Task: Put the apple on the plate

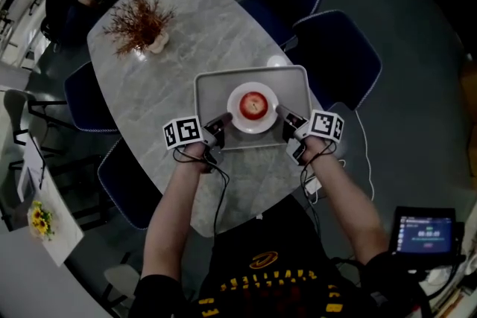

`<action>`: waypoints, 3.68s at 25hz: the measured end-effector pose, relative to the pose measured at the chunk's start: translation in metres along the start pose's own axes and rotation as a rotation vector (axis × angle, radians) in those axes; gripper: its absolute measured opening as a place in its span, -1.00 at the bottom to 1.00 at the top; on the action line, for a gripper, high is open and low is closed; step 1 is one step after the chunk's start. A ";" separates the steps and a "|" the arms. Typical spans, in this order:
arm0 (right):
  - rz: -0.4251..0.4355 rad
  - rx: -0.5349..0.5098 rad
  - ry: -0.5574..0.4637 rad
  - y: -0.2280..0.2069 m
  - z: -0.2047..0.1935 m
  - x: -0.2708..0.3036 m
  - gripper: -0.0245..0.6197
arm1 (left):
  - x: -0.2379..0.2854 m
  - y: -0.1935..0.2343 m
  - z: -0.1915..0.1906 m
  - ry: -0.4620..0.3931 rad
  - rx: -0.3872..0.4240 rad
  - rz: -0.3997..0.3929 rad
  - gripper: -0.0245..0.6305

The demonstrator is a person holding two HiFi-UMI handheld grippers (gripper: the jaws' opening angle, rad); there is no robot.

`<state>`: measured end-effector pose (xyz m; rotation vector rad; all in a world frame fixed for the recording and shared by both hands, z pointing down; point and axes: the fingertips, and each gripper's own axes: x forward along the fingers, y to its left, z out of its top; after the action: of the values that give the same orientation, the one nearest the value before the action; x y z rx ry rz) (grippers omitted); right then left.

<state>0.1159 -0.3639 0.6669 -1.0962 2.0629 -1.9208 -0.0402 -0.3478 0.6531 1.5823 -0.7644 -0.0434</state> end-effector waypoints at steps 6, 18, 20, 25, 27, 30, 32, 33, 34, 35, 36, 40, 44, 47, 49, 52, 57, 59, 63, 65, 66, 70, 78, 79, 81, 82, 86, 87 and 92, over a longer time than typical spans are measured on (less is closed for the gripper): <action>-0.053 -0.001 0.008 -0.004 -0.008 0.012 -0.84 | -0.002 0.017 0.002 0.010 -0.014 0.061 -0.87; -0.115 -0.070 0.055 -0.014 -0.010 0.021 -0.84 | 0.004 0.031 0.004 0.050 0.057 0.148 -0.86; -0.131 -0.070 0.058 -0.018 -0.008 0.021 -0.84 | 0.007 0.030 0.003 0.058 0.056 0.148 -0.87; -0.164 -0.076 0.066 -0.023 -0.005 0.023 -0.84 | 0.011 0.036 0.002 0.079 0.049 0.159 -0.86; -0.171 -0.079 0.073 -0.023 -0.006 0.024 -0.84 | 0.012 0.038 0.001 0.080 0.049 0.170 -0.86; -0.187 -0.096 0.084 -0.023 -0.006 0.024 -0.84 | 0.012 0.039 0.000 0.081 0.054 0.185 -0.86; -0.208 -0.122 0.095 -0.024 -0.006 0.023 -0.84 | 0.013 0.039 0.000 0.082 0.060 0.188 -0.86; -0.216 -0.134 0.101 -0.025 -0.006 0.023 -0.84 | 0.013 0.039 0.000 0.084 0.065 0.189 -0.86; -0.223 -0.144 0.105 -0.025 -0.006 0.023 -0.84 | 0.014 0.038 0.000 0.086 0.072 0.192 -0.86; -0.229 -0.153 0.107 -0.024 -0.006 0.023 -0.84 | 0.014 0.038 0.000 0.088 0.085 0.198 -0.86; -0.233 -0.161 0.108 -0.024 -0.005 0.023 -0.84 | 0.014 0.038 0.000 0.091 0.108 0.210 -0.86; -0.261 -0.233 0.129 -0.025 -0.004 0.024 -0.84 | 0.011 0.040 0.005 0.102 0.271 0.314 -0.75; -0.346 -0.429 0.163 -0.022 0.001 0.019 -0.84 | 0.005 0.041 0.011 0.077 0.342 0.366 -0.71; -0.388 -0.532 0.143 -0.017 0.006 0.010 -0.84 | -0.004 0.039 0.014 0.046 0.373 0.393 -0.71; -0.394 -0.586 0.118 -0.011 0.010 0.005 -0.84 | -0.009 0.036 0.015 0.030 0.407 0.415 -0.71; -0.402 -0.715 0.076 0.002 0.018 -0.003 -0.84 | -0.016 0.022 0.019 -0.006 0.508 0.436 -0.71; -0.374 -0.909 -0.002 0.040 0.011 -0.023 -0.84 | -0.040 -0.037 0.004 -0.083 0.750 0.351 -0.72; -0.343 -0.945 -0.027 0.057 0.000 -0.031 -0.84 | -0.054 -0.053 -0.009 -0.110 0.818 0.334 -0.81; -0.278 -1.005 -0.047 0.085 -0.021 -0.041 -0.84 | -0.072 -0.075 -0.025 -0.174 0.888 0.319 -0.82; -0.245 -1.026 -0.062 0.098 -0.030 -0.044 -0.84 | -0.079 -0.087 -0.030 -0.204 0.916 0.311 -0.85; -0.230 -1.032 -0.071 0.105 -0.033 -0.046 -0.84 | -0.083 -0.094 -0.032 -0.219 0.928 0.306 -0.88; -0.170 -1.036 -0.109 0.125 -0.045 -0.056 -0.84 | -0.092 -0.117 -0.038 -0.274 0.966 0.277 -0.92; -0.063 -1.092 -0.181 0.172 -0.062 -0.077 -0.90 | -0.108 -0.168 -0.054 -0.355 1.036 0.164 -0.92; -0.053 -1.102 -0.195 0.180 -0.066 -0.080 -0.90 | -0.113 -0.175 -0.057 -0.362 1.044 0.152 -0.92; -0.039 -1.123 -0.223 0.198 -0.074 -0.089 -0.90 | -0.124 -0.190 -0.063 -0.371 1.054 0.131 -0.92; -0.034 -1.134 -0.235 0.205 -0.075 -0.093 -0.90 | -0.127 -0.196 -0.065 -0.377 1.062 0.122 -0.92; -0.017 -1.174 -0.289 0.226 -0.073 -0.104 -0.90 | -0.131 -0.214 -0.069 -0.408 1.093 0.071 -0.92; -0.014 -1.183 -0.304 0.231 -0.073 -0.106 -0.90 | -0.133 -0.220 -0.070 -0.414 1.100 0.064 -0.92; 0.011 -1.213 -0.365 0.268 -0.091 -0.128 -0.90 | -0.160 -0.250 -0.086 -0.435 1.124 0.004 -0.92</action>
<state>0.0488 -0.2343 0.3930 -1.3833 2.8989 -0.2031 -0.0150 -0.2044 0.3812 2.6857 -1.2415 0.0623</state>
